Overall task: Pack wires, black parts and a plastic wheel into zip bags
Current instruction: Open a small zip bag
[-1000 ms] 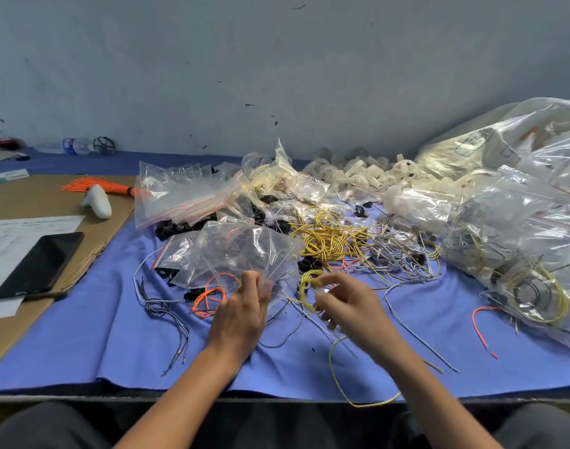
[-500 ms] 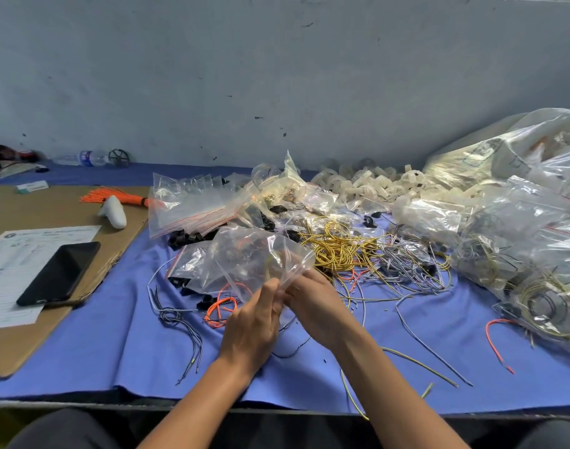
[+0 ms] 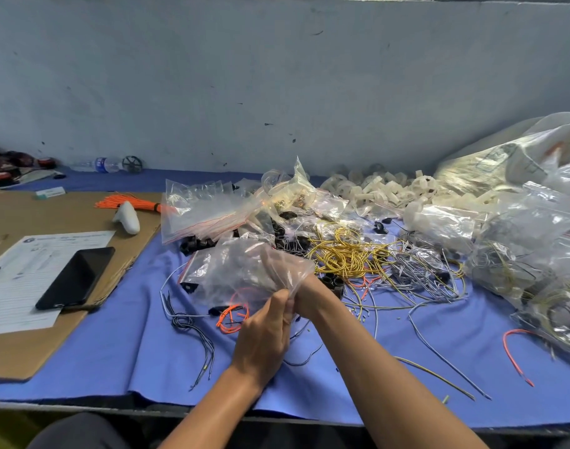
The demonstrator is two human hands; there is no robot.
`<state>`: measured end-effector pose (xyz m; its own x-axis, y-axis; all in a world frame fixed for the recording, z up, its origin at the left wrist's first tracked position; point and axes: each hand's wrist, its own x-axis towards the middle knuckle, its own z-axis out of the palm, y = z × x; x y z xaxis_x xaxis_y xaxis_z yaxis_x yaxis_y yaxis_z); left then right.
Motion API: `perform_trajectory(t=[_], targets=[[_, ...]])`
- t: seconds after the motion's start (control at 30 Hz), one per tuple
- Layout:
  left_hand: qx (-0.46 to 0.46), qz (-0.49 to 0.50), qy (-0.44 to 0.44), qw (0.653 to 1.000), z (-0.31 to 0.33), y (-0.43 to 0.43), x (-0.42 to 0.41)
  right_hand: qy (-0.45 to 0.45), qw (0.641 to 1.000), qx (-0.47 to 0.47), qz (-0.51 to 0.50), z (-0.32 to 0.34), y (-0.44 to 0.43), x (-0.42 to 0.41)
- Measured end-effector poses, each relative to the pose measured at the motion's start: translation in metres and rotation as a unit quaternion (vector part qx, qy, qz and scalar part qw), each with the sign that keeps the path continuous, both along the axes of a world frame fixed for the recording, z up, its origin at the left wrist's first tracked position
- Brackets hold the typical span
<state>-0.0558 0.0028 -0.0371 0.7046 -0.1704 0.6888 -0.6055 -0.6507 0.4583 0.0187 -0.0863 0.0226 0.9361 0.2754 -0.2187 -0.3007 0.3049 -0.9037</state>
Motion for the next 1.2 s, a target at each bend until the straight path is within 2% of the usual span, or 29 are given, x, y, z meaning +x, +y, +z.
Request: perform_trajectory(t=[0.07, 0.17, 0.2, 0.3, 0.47, 0.53, 0.6, 0.67, 0.73, 0.83, 0.93, 1.0, 1.07, 1.13, 1.2], targets=[[-0.015, -0.005, 0.007, 1.000, -0.002, 0.000, 0.000, 0.037, 0.998, 0.052, -0.020, 0.007, 0.002, 0.005], [-0.035, -0.010, 0.020, 0.999, -0.003, -0.001, 0.000, 0.074, 0.979, 0.181, 0.064, 0.013, 0.000, 0.010], [-0.038, -0.009, 0.023, 0.999, -0.004, -0.001, -0.001, 0.073, 0.979, 0.171, 0.083, 0.013, -0.002, 0.011], [-0.026, 0.006, 0.020, 0.999, -0.006, -0.001, 0.001, 0.052, 0.995, 0.000, 0.087, 0.003, -0.005, 0.011], [-0.044, 0.025, 0.040, 0.998, -0.014, 0.002, 0.006, -0.057, 0.980, -0.087, 0.167, 0.003, -0.021, -0.009], [-0.064, 0.026, 0.049, 0.996, -0.015, 0.002, 0.006, -0.094, 0.978, -0.115, 0.145, 0.000, -0.032, -0.024], [-0.082, 0.032, 0.060, 0.994, -0.015, 0.003, 0.008, -0.128, 0.980, -0.102, 0.116, -0.006, -0.051, -0.036], [-0.063, 0.036, 0.048, 0.996, -0.014, 0.002, 0.009, -0.131, 0.984, -0.086, 0.079, -0.005, -0.079, -0.049], [-0.023, 0.038, 0.032, 0.998, -0.012, 0.000, 0.009, -0.136, 0.981, -0.139, 0.008, -0.004, -0.109, -0.054], [-0.015, 0.047, 0.035, 0.998, -0.013, -0.001, 0.010, -0.163, 0.928, -0.303, -0.144, -0.008, -0.148, -0.048], [0.002, 0.042, 0.037, 0.998, -0.014, 0.000, 0.012, -0.199, 0.813, -0.486, -0.250, -0.017, -0.188, -0.029], [0.009, 0.037, 0.037, 0.999, -0.015, -0.001, 0.012, -0.195, 0.733, -0.594, -0.269, -0.023, -0.213, -0.018], [0.008, 0.038, 0.039, 0.998, -0.015, 0.000, 0.012, -0.184, 0.679, -0.664, -0.252, -0.032, -0.232, -0.008], [0.013, 0.040, 0.037, 0.998, -0.014, -0.001, 0.012, -0.167, 0.640, -0.715, -0.227, -0.040, -0.245, -0.001], [0.016, 0.041, 0.038, 0.998, -0.013, -0.002, 0.011, -0.140, 0.627, -0.739, -0.204, -0.044, -0.252, 0.006]])
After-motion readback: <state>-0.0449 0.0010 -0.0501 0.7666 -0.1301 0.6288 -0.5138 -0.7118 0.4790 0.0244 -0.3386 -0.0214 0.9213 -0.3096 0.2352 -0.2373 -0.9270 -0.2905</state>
